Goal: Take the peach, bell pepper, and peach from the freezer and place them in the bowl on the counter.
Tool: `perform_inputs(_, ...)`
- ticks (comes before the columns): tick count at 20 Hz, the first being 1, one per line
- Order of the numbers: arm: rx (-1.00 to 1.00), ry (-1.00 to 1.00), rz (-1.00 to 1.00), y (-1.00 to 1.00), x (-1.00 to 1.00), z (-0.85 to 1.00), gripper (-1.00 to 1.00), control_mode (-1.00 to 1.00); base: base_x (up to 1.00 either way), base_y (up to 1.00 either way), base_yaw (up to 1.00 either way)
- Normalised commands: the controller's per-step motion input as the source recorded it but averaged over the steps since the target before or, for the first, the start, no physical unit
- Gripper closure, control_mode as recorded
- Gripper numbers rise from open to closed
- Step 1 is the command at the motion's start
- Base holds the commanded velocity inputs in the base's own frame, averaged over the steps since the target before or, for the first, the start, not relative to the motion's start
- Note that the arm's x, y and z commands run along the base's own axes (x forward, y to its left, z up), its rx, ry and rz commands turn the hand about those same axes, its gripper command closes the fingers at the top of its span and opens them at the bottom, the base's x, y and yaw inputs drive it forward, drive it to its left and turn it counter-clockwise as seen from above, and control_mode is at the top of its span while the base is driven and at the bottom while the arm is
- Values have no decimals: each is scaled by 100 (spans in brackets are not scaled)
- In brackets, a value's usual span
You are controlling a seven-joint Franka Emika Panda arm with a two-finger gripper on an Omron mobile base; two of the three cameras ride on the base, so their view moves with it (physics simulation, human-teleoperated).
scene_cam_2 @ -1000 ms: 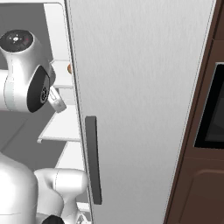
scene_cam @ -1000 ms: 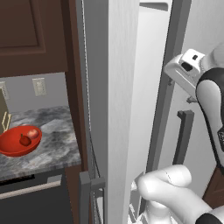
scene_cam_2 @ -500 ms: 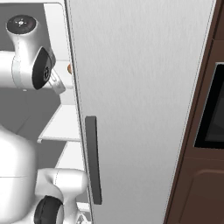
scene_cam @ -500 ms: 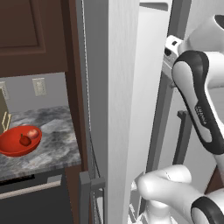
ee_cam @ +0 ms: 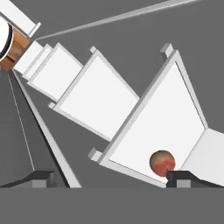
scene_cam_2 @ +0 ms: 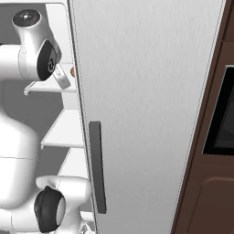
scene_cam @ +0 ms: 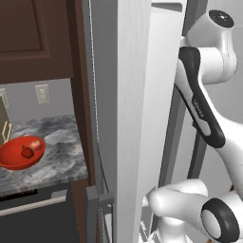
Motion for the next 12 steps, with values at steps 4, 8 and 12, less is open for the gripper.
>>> perform_inputs(4,1,-5,-8,11,40,0,-100,-100,0,0,0)
perform_inputs(8,0,0,0,1,57,0,-100,-100,0,0,0)
perform_inputs(12,0,0,0,12,58,0,-100,-100,0,0,0)
